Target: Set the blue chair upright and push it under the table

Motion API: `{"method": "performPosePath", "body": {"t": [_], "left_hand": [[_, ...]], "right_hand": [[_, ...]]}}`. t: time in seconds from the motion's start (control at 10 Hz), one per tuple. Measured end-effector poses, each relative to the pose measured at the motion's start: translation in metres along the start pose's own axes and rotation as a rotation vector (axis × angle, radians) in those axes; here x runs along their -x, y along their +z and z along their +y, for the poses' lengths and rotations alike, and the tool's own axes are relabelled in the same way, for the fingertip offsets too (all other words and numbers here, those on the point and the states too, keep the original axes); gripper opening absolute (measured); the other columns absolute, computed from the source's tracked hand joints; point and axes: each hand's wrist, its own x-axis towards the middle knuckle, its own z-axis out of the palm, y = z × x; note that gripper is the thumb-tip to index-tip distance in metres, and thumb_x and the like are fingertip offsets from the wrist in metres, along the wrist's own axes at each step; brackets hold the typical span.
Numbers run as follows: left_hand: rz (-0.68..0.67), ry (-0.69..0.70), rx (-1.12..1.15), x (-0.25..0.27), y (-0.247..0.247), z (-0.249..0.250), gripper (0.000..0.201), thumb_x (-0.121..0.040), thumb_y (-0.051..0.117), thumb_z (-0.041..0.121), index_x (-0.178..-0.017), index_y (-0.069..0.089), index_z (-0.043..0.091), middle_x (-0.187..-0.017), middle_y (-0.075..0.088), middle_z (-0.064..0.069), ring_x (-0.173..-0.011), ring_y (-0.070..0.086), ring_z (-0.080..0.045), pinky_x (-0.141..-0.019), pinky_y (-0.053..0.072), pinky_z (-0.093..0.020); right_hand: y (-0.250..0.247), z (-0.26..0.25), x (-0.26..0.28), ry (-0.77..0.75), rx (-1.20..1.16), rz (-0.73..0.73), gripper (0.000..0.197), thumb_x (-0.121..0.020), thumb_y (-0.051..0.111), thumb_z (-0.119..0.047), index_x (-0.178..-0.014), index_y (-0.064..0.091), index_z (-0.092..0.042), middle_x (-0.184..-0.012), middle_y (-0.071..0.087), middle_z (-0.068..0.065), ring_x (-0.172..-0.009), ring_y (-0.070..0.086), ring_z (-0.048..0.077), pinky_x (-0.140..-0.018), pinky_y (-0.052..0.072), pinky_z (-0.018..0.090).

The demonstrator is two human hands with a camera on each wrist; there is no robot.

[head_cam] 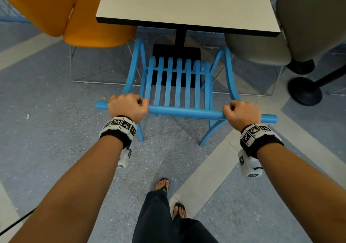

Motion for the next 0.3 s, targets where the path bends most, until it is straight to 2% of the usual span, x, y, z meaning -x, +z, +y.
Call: {"method": "performPosePath", "body": {"t": [0.1, 0.2, 0.3], "left_hand": [[0.055, 0.011, 0.082, 0.006, 0.000, 0.005, 0.031, -0.079, 0.050, 0.036, -0.071, 0.067, 0.013, -0.068, 0.068, -0.005, -0.056, 0.052, -0.023, -0.077, 0.042, -0.036], [0.104, 0.030, 0.156, 0.018, -0.004, 0.009, 0.023, -0.079, 0.056, 0.037, -0.082, 0.065, 0.016, -0.083, 0.069, -0.001, -0.069, 0.060, -0.022, -0.083, 0.042, -0.038], [0.185, 0.062, 0.221, 0.041, -0.008, 0.017, 0.021, -0.078, 0.060, 0.033, -0.090, 0.062, 0.015, -0.087, 0.066, -0.005, -0.080, 0.059, -0.026, -0.078, 0.044, -0.038]], "right_hand": [[-0.007, 0.002, 0.002, -0.024, -0.033, 0.002, 0.040, -0.073, 0.035, -0.043, -0.057, 0.052, -0.010, -0.047, 0.044, 0.004, -0.051, 0.050, 0.031, -0.052, 0.037, 0.031], [-0.018, 0.004, 0.012, -0.054, -0.102, 0.057, 0.033, -0.075, 0.042, -0.041, -0.063, 0.051, -0.011, -0.063, 0.052, 0.005, -0.059, 0.050, 0.029, -0.057, 0.036, 0.032], [-0.023, 0.005, 0.026, -0.114, -0.199, 0.081, 0.024, -0.081, 0.050, -0.034, -0.078, 0.054, -0.010, -0.082, 0.056, 0.009, -0.072, 0.053, 0.029, -0.062, 0.040, 0.035]]}}
